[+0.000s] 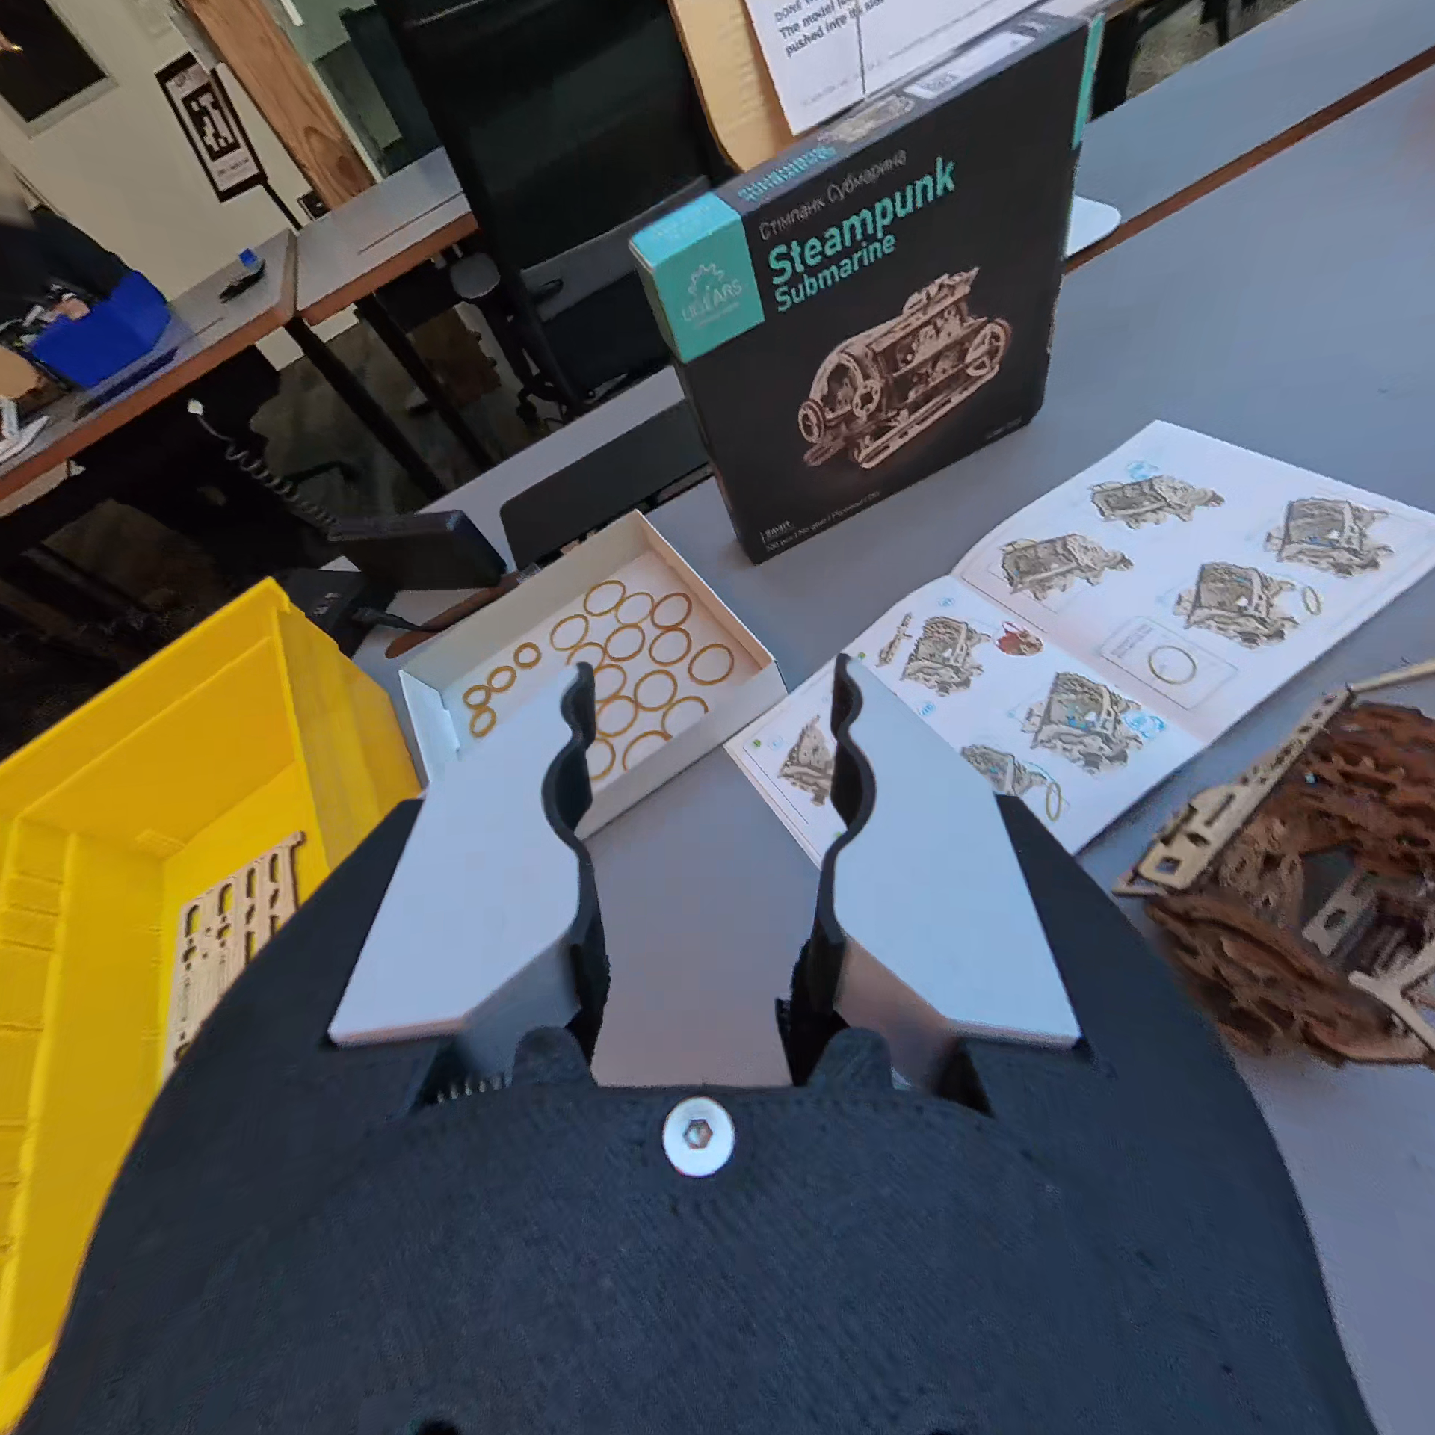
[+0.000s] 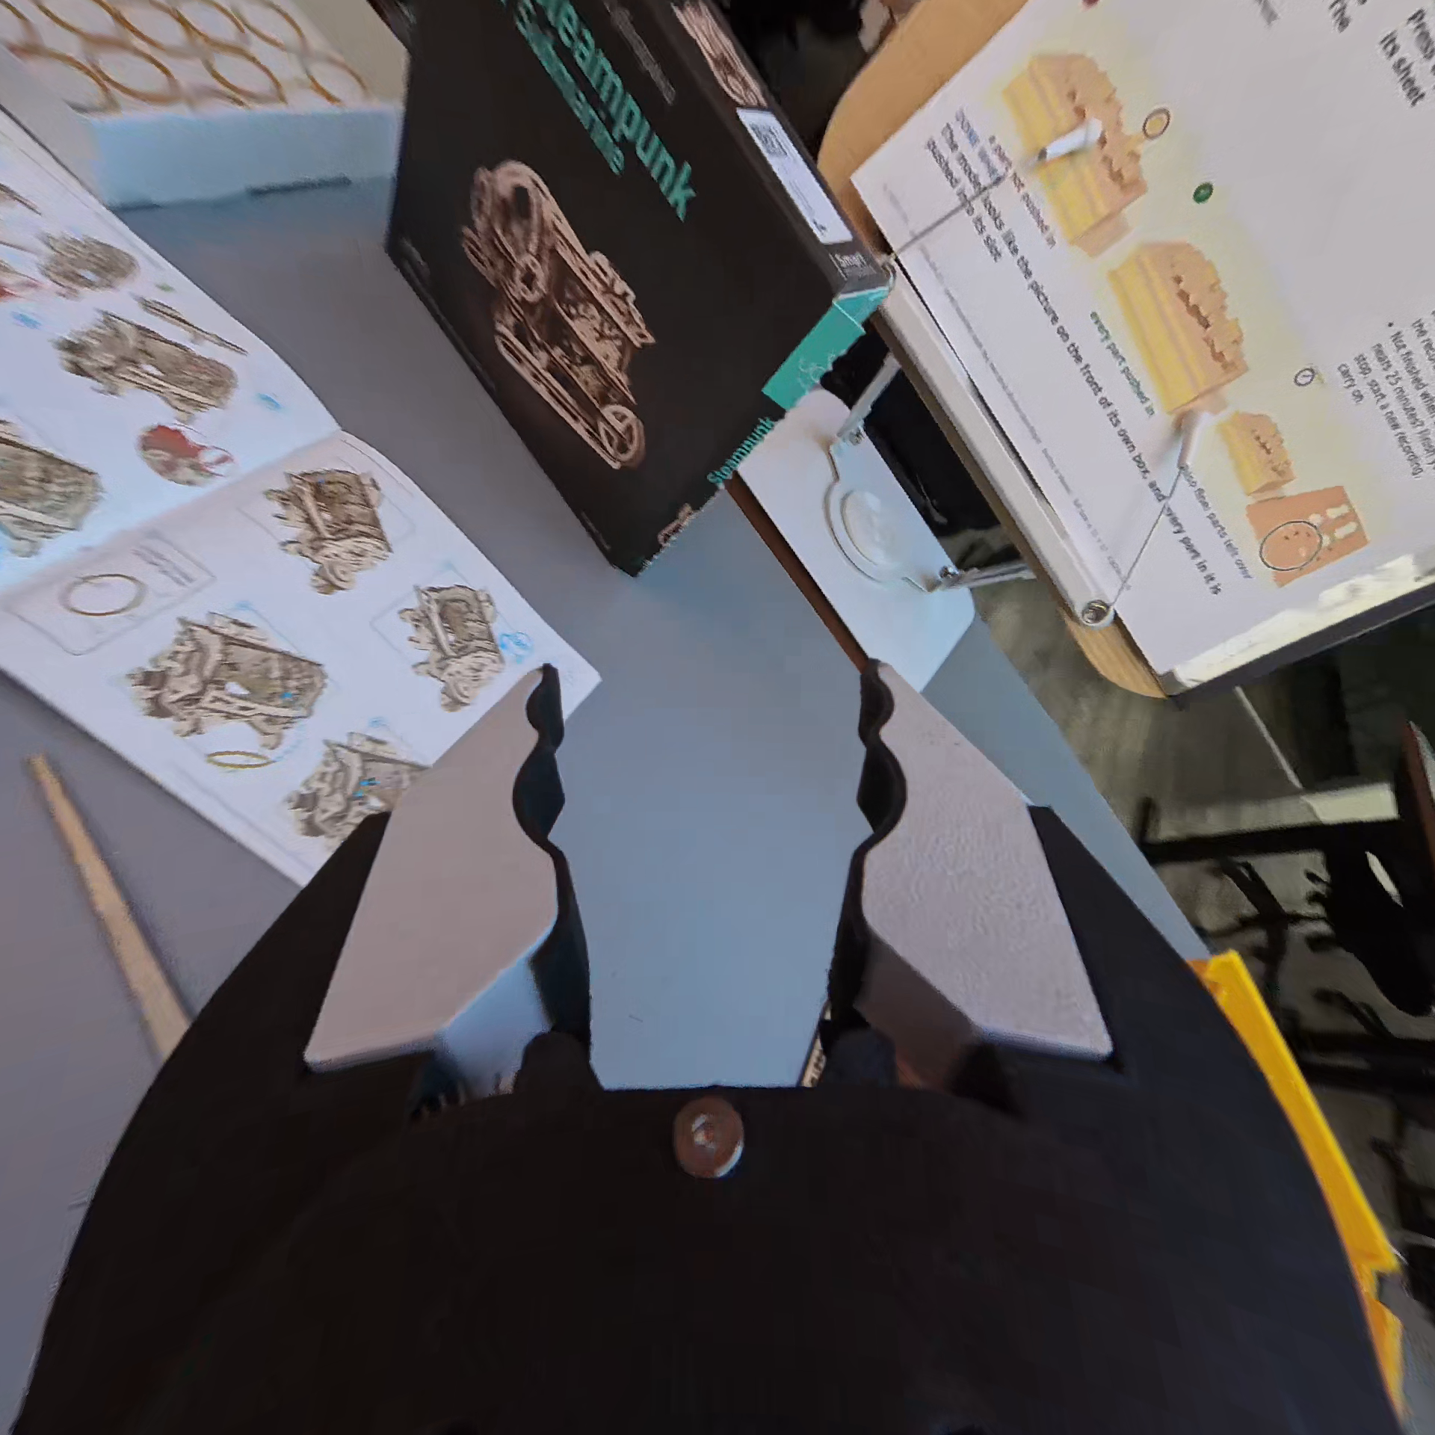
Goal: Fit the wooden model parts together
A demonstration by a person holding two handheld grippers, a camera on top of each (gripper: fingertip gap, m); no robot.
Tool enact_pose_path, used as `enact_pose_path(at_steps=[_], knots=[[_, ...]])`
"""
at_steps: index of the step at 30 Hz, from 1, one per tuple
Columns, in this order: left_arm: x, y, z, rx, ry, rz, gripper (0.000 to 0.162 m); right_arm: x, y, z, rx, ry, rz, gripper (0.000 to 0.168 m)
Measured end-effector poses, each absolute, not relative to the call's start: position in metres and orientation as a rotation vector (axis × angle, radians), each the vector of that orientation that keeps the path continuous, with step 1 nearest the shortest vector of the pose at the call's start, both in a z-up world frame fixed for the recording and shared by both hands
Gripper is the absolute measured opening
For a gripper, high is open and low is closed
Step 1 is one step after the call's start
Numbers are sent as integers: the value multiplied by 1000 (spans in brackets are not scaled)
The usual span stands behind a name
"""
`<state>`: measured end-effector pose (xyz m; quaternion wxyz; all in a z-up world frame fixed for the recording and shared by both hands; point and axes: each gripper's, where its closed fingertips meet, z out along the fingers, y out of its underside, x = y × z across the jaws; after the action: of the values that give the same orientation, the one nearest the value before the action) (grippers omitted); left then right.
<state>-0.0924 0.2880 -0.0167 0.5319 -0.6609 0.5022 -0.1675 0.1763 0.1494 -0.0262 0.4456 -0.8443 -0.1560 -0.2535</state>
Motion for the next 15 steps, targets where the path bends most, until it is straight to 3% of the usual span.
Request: enact_pose_path(at_steps=[4,15], knots=[[-74,309,6,-1586,1171,-287,65,196,181,-25,-2143,-387,-871,78],[-39,330,31,-1611,1235,-166,68,220,197,-69,-2240,-366,-836,75]])
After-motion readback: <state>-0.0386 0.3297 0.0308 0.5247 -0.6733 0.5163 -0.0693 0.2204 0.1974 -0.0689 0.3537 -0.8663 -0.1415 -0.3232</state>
